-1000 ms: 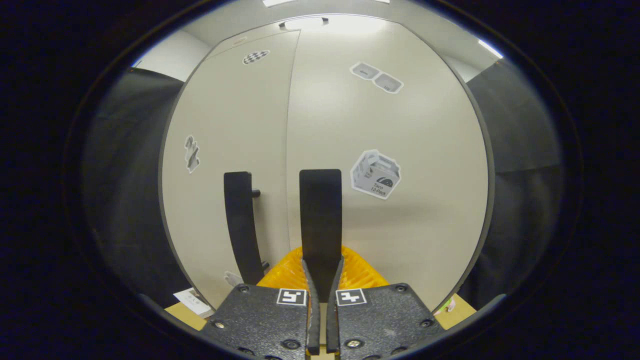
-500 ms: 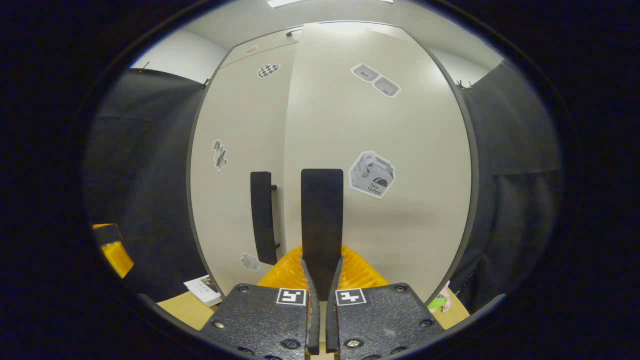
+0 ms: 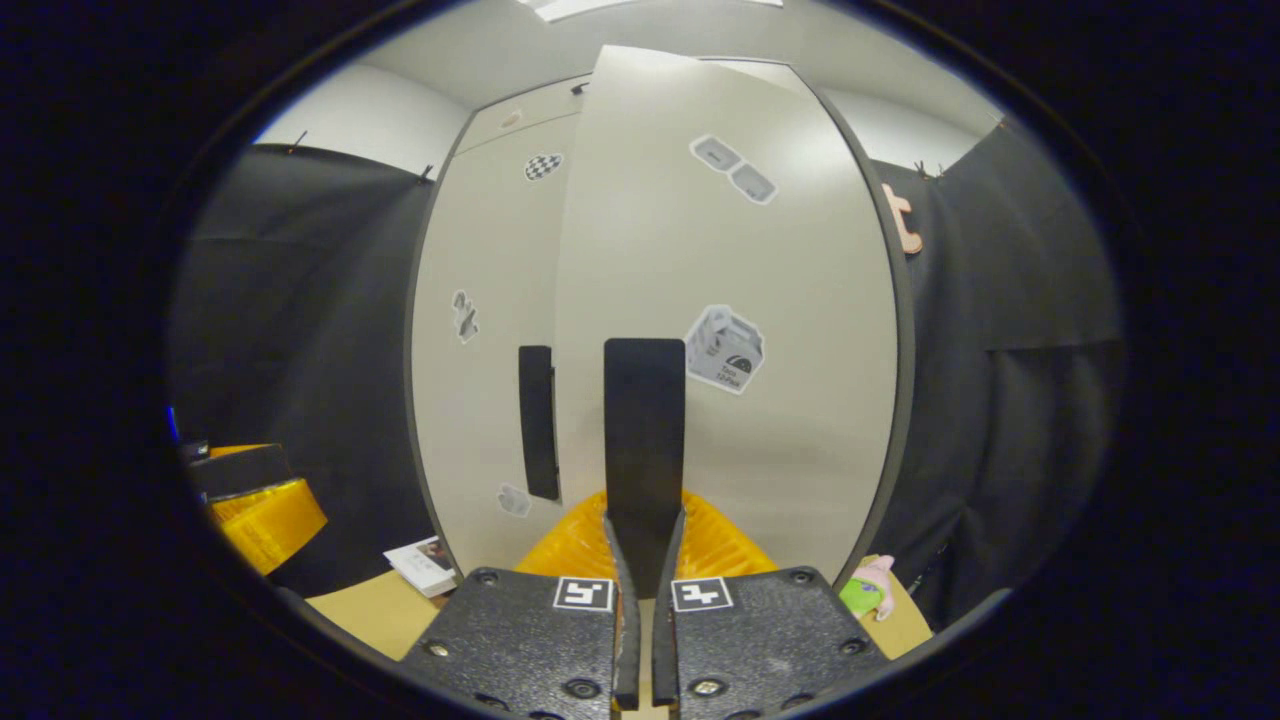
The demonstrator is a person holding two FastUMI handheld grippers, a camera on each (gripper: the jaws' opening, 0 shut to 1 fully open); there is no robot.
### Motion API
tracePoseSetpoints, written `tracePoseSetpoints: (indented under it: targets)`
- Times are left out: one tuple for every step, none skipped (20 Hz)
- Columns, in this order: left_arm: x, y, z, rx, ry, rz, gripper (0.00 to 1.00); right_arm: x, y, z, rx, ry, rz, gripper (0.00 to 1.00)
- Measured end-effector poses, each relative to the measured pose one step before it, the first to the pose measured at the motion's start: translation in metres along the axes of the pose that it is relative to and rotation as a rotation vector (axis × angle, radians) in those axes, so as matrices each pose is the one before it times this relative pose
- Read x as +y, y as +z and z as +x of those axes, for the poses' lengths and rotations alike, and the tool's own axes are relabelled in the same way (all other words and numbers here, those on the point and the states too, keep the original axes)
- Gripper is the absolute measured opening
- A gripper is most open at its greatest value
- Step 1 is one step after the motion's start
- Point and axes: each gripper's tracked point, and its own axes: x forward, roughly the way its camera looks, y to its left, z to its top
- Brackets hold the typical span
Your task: Open the right door of the double-door shoe cabinet with the right hand, and open the left door with the left hand.
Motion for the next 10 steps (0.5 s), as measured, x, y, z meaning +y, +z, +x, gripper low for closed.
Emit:
tracePoseSetpoints:
  targets:
    - [-0.00138,-0.00082,0.00012,-0.00114,0.00119,0.00026,0.95,-0.00064,0.00014,-0.00273,-0.00203,0.00264,0.00473,0.08]
    - [-0.00105,-0.00134,0.00061,0.00205,-0.00001,-0.00085,0.95,-0.00113,0.00064,-0.00290,-0.00142,0.00100,-0.00477,0.08]
    - [-0.00272,-0.00036,-0.00005,0.00149,-0.00054,-0.00195,0.95,-0.00170,-0.00041,-0.00139,-0.00030,0.00247,-0.00261,0.08]
    - [-0.00255,-0.00077,0.00095,0.00150,-0.00157,-0.00134,0.95,-0.00153,-0.00040,-0.00158,0.00053,0.00434,0.00258,0.08]
    - [-0.00293,-0.00060,-0.00012,0.00029,-0.00277,0.00010,0.95,-0.00107,0.00005,-0.00421,-0.00025,0.00291,0.00013,0.08]
    - [-0.00296,-0.00034,0.00028,0.00000,-0.00238,0.00039,0.95,-0.00160,-0.00019,-0.00333,-0.00086,0.00093,-0.00452,0.08]
    - [-0.00459,0.00292,-0.00036,-0.00117,-0.00482,0.00054,0.95,-0.00218,0.00022,-0.00295,-0.00145,-0.00232,-0.00230,0.08]
    - [-0.00471,0.00088,-0.00029,0.00099,-0.00384,-0.00028,0.95,-0.00208,-0.00032,-0.00119,-0.00224,-0.00532,-0.00125,0.08]
    - [-0.00337,-0.00031,0.00040,0.00242,-0.00595,-0.00178,0.95,-0.00222,0.00024,-0.00181,-0.00228,-0.00517,-0.00125,0.08]
    - [-0.00451,-0.00139,-0.00014,0.00319,-0.00588,-0.00230,0.95,-0.00252,-0.00058,-0.00178,-0.00335,-0.00630,0.00215,0.08]
